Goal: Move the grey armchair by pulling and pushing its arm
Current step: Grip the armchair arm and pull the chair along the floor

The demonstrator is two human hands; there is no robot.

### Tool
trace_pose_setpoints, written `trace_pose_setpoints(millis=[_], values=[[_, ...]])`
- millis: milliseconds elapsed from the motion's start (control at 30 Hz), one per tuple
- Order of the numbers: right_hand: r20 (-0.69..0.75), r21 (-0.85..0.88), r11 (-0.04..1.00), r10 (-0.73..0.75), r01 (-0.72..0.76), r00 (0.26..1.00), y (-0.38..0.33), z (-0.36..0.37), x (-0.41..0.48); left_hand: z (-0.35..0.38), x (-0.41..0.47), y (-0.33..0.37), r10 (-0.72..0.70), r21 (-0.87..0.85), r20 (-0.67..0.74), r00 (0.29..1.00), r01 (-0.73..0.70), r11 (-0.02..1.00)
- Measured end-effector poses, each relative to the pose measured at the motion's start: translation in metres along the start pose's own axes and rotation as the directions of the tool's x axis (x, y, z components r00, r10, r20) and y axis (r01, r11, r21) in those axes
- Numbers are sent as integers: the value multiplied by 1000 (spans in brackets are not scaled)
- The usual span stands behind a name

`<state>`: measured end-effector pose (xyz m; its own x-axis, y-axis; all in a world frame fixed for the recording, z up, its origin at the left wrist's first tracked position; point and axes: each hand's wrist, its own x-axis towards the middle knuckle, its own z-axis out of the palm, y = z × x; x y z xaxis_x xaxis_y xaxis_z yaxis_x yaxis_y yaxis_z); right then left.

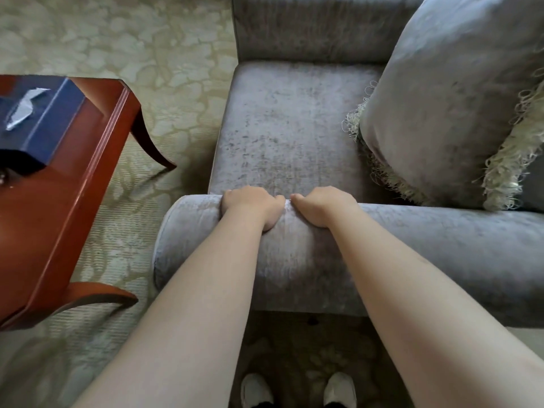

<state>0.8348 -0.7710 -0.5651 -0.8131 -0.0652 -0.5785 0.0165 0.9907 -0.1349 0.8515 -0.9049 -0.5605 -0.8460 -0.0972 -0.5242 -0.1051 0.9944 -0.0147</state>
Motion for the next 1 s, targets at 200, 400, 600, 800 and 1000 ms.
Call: trace_pose_setpoints(millis=[200, 400, 600, 800, 1000], values=[[-3, -35, 999, -8, 8, 1000, 5, 7, -8, 6, -13, 3, 6, 19, 14, 1000, -7, 1000], [-17, -49, 997, -62, 61, 998, 4, 15, -16, 11, -19, 1, 16, 14, 27, 1000, -16, 1000], [-83, -16, 995, -96, 95, 992, 7, 18, -11, 15, -9, 2, 43, -20, -34, 998, -44, 999], [-122, -1, 993, -114, 115, 986, 8, 20, -8, 17, -8, 0, 35, -56, -75, 997, -40, 998], [-75, -6, 995, -99, 99, 992, 9, 17, -10, 15, -12, 2, 5, -48, -40, 999, -7, 999]])
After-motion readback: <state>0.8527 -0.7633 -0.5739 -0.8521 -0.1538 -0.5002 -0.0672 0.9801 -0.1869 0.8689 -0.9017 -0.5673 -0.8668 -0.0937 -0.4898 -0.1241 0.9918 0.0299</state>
